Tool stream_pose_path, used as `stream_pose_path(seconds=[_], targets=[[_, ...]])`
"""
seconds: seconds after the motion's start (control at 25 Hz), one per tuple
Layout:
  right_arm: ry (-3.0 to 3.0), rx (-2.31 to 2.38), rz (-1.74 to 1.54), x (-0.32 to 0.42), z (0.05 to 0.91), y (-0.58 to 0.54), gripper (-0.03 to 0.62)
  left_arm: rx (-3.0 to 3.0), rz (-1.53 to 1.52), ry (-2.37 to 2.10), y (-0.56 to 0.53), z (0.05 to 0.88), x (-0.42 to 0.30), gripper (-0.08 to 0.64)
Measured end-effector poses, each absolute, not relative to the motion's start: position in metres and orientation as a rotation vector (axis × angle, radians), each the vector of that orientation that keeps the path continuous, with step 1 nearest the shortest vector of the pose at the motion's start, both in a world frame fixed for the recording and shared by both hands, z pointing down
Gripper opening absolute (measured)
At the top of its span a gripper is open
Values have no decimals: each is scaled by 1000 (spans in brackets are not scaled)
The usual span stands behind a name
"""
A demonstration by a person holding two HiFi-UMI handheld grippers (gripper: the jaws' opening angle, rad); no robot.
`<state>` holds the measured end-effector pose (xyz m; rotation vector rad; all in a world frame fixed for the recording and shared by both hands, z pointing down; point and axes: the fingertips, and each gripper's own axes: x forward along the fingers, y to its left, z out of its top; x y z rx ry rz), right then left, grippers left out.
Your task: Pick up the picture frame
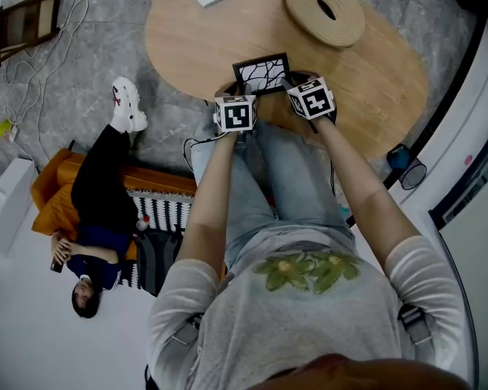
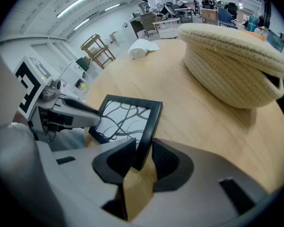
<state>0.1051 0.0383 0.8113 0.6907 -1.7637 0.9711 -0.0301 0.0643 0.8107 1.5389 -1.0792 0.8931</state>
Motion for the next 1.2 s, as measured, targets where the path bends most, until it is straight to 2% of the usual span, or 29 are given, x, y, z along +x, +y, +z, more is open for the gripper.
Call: stream_pose_path(seconds=[1.2], targets=[[-1754, 737, 1003, 101, 777, 40, 103, 1556, 895, -1028, 62, 779, -36, 106]])
